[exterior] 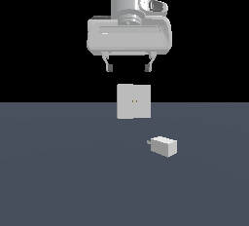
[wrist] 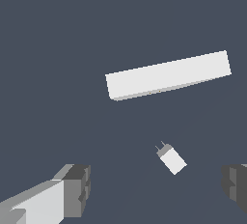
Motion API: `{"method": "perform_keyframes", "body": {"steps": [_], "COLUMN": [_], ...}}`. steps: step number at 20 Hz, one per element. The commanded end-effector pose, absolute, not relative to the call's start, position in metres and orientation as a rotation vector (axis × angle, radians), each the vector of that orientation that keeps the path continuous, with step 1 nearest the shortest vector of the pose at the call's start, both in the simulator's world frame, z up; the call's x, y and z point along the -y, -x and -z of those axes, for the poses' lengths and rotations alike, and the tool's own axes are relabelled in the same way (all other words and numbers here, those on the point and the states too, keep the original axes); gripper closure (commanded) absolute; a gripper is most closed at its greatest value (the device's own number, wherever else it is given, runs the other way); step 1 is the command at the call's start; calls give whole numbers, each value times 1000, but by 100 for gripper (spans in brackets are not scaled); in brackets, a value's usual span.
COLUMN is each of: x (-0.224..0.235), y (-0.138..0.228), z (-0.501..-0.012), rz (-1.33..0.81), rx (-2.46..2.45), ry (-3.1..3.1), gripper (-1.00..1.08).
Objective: Plug the charger into the wall socket.
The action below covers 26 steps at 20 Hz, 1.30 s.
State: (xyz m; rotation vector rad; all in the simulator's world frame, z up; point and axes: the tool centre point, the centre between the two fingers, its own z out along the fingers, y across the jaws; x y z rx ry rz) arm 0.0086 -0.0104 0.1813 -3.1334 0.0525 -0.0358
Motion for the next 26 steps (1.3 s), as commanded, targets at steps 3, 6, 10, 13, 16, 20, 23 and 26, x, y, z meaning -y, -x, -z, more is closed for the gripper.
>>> {"method": "perform_keyframes", "body": {"steps": [3,6,10,13,16,20,23,26], "x": [10,11,13,15,18,22,26,30], "y": [-8,-7,-3,2,7,15,20,26], "z": [-181,-180,-176,-172,-167,-159,-152,-145], "rz": [38,46,70,96,128,177,217,255], "rx": [-50,-35,5,49,102,186,254,317], "ry": [3133,3132,3127,3121,3112,3097,3082,3066], "gripper": [-92,-92,-92,-92,-92,-92,-92,-92]}}
